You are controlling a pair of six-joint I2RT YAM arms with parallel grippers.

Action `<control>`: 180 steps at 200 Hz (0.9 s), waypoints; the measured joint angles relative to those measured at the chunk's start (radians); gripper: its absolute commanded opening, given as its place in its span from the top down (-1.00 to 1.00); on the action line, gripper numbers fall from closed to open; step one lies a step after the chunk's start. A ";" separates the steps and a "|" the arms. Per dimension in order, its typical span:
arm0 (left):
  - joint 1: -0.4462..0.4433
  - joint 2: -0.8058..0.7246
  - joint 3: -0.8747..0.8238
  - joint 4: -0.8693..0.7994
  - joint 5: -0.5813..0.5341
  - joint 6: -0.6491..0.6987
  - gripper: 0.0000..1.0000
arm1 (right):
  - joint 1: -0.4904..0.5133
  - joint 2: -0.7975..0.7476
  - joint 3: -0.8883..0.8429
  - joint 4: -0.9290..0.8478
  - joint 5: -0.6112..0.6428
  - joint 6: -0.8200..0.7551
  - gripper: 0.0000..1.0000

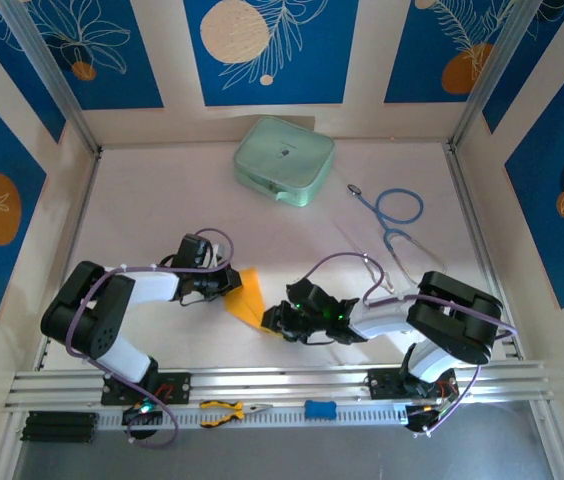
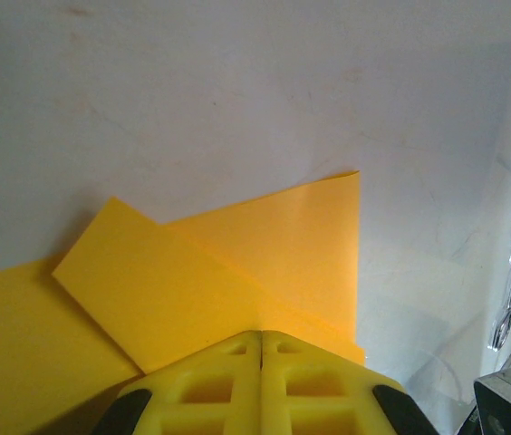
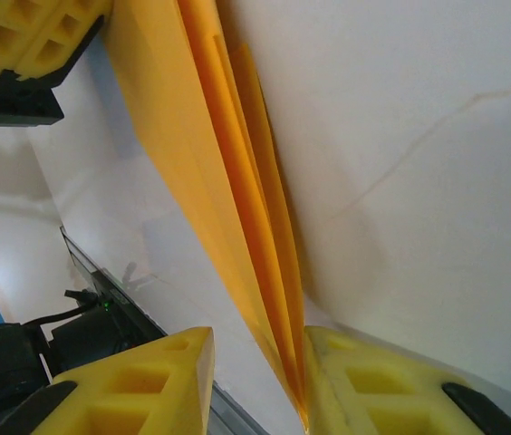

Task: Fold a paper plane with a square sheet of paper (pick it up from the middle)
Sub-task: Turn over the paper at the bottom-center of the table.

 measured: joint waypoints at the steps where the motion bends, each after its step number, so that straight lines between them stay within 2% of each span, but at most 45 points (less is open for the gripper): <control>1: 0.000 0.000 0.000 0.000 0.000 0.000 0.97 | 0.000 0.000 0.000 0.001 0.000 0.000 0.35; 53: 0.000 0.000 0.000 0.000 0.000 -0.015 0.97 | -0.013 0.053 0.000 0.080 0.001 -0.027 0.36; 121: 0.000 -0.003 0.000 -0.002 -0.001 -0.018 0.92 | -0.018 0.081 0.000 0.142 0.013 -0.067 0.64; 155: 0.000 -0.047 0.002 -0.044 0.011 -0.023 0.62 | -0.020 0.081 0.000 0.149 0.013 -0.089 0.77; 166: 0.000 -0.082 0.009 -0.079 0.014 -0.024 0.45 | -0.021 0.079 0.000 0.147 0.013 -0.095 0.79; 180: 0.000 -0.135 0.034 -0.131 0.014 -0.016 0.13 | -0.023 0.059 0.000 0.130 0.017 -0.113 0.80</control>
